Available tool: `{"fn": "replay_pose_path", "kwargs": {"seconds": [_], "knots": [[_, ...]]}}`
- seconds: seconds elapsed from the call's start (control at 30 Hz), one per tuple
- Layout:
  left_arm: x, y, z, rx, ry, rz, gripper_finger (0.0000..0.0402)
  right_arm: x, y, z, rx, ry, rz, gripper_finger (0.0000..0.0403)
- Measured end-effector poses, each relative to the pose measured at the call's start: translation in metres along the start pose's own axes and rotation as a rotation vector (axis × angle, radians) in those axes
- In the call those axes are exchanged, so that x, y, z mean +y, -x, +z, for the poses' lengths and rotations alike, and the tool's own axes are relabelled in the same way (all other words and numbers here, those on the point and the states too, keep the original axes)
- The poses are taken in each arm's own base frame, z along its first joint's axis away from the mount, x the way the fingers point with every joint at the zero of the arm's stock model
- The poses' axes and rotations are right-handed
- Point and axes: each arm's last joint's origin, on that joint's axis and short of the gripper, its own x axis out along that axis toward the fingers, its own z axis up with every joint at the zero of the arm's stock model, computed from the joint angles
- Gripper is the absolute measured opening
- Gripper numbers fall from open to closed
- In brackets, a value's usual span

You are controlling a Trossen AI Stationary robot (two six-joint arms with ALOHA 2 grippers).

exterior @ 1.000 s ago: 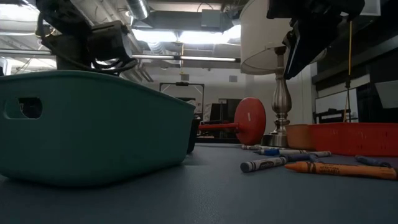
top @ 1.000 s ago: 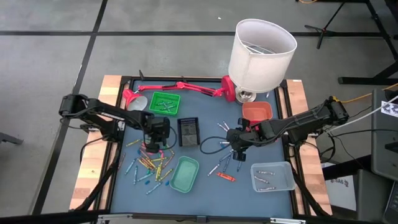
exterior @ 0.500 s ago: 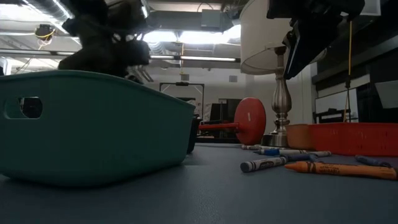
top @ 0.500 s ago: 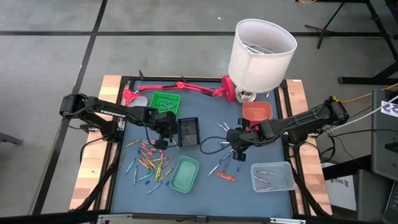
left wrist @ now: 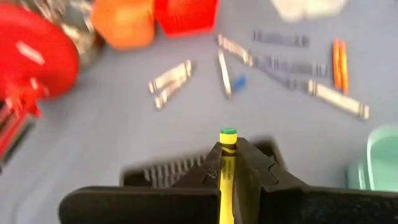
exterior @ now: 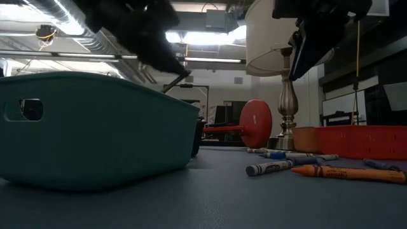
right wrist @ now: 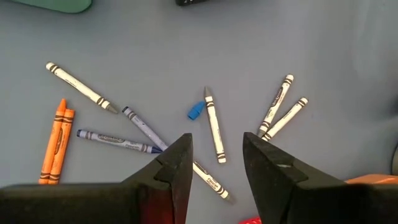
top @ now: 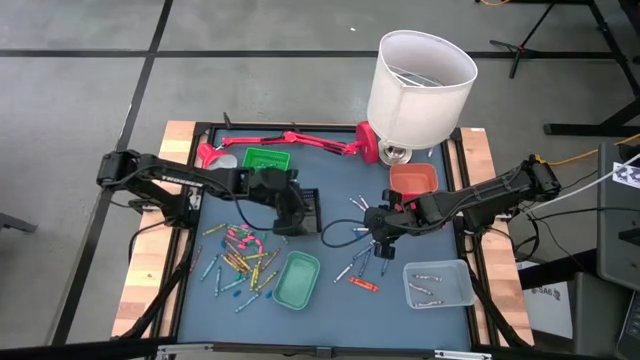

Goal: Sort crayons
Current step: Put the green crayon into the black bin

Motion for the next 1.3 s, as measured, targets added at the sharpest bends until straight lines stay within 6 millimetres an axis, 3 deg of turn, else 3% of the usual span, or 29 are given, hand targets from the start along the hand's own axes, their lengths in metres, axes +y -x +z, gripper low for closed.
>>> {"fn": "replay_pose_path", "kwargs": {"seconds": [0.13,0.3,0.57,0.77,1.3], "knots": [[0.001,-0.006,0.008,-0.098,0.008,0.013,0.0008,0.0,0.0,0.002,-0.022,-0.003,-0.016,0.014],[0.001,-0.023,-0.001,-0.06,0.0,0.008,0.0008,0.0,0.0,0.002,-0.031,-0.006,-0.013,0.014],[-0.002,-0.048,-0.028,0.11,-0.308,-0.033,0.0008,0.0,0.0,0.003,-0.033,-0.006,-0.011,0.014],[-0.003,-0.047,-0.038,0.206,-0.417,-0.072,0.0008,0.001,0.0,0.003,-0.04,-0.008,-0.008,0.014],[-0.003,-0.046,-0.041,0.252,-0.406,-0.046,0.0008,0.001,0.0,0.004,-0.045,-0.01,-0.006,0.014]]}}
